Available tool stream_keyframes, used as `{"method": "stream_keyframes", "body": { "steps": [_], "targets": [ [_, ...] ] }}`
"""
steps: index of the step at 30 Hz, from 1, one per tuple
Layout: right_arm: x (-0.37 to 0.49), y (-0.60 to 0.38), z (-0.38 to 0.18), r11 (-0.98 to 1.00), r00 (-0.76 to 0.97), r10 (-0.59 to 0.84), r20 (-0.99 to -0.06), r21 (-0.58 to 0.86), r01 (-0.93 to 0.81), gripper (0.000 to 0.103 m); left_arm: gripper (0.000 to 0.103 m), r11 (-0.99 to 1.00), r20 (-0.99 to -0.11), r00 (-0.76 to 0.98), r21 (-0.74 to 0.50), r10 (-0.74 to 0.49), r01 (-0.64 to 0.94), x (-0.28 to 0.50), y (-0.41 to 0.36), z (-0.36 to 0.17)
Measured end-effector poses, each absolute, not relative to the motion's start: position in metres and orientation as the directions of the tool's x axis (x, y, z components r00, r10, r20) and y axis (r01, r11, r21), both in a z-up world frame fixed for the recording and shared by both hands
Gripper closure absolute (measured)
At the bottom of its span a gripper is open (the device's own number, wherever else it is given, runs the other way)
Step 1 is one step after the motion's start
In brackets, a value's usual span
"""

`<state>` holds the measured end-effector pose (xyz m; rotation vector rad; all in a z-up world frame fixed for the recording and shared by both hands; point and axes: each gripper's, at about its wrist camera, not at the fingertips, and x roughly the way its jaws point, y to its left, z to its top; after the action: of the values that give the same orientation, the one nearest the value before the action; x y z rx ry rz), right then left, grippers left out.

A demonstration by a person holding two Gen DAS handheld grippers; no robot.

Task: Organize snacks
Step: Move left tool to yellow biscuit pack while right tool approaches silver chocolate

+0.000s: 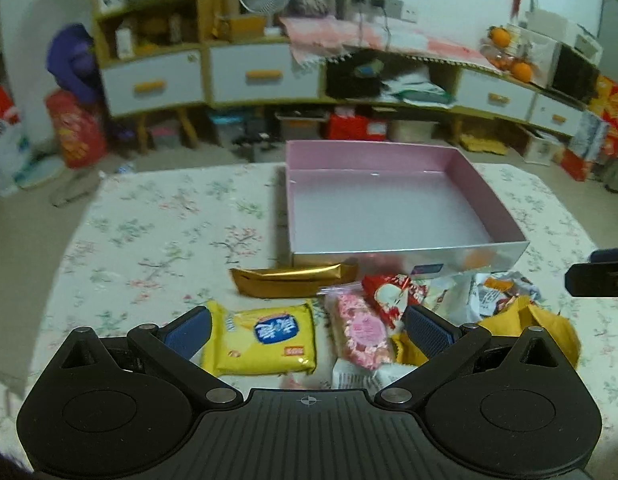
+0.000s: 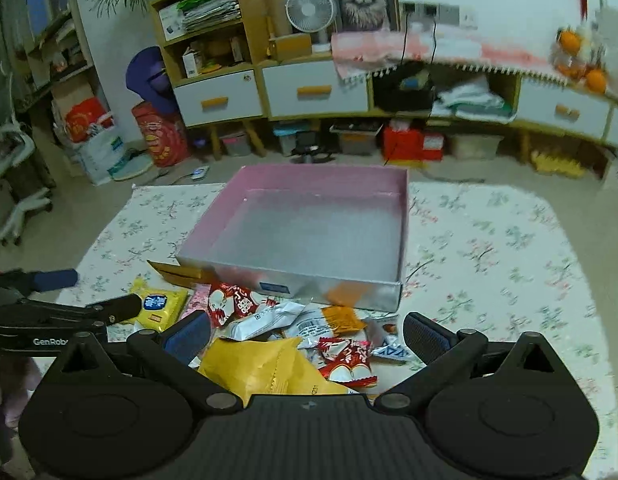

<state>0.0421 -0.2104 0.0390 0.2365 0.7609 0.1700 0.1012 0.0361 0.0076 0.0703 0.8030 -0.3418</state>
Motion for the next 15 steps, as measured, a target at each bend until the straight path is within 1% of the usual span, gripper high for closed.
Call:
{"method": "stream_keyframes", "body": {
  "steps": [2,5,9,13,15],
  "targets": [
    [0.051,-0.220,0.035,0.941,0.683,0.286,-0.672,0.331,-0.069,0.031,0.000,0.937,-0.715,0.635,-0.083,-0.293,0.339,0.110,0.038,0.005],
    [0.062,-0.231,0.026,0.923,0.658,0.317,-0.683,0.382,-0.048,0.033,0.000,0.937,-0.720,0.625,-0.103,-0.302,0.335,0.122,0.043,-0.002],
    [0.072,-0.246,0.011,0.906,0.632,0.320,-0.706,0.423,0.013,0.037,0.000,0.937,-0.734,0.598,-0.157,-0.322,0.312,0.136,0.054,-0.016],
    [0.079,-0.258,-0.005,0.906,0.594,0.280,-0.754,0.413,0.097,0.043,0.002,0.938,-0.754,0.566,-0.207,-0.333,0.276,0.145,0.069,-0.030],
    [0.081,-0.266,-0.012,0.905,0.584,0.262,-0.769,0.406,0.129,0.048,0.003,0.939,-0.767,0.552,-0.202,-0.327,0.277,0.146,0.069,-0.033]
  ]
}}
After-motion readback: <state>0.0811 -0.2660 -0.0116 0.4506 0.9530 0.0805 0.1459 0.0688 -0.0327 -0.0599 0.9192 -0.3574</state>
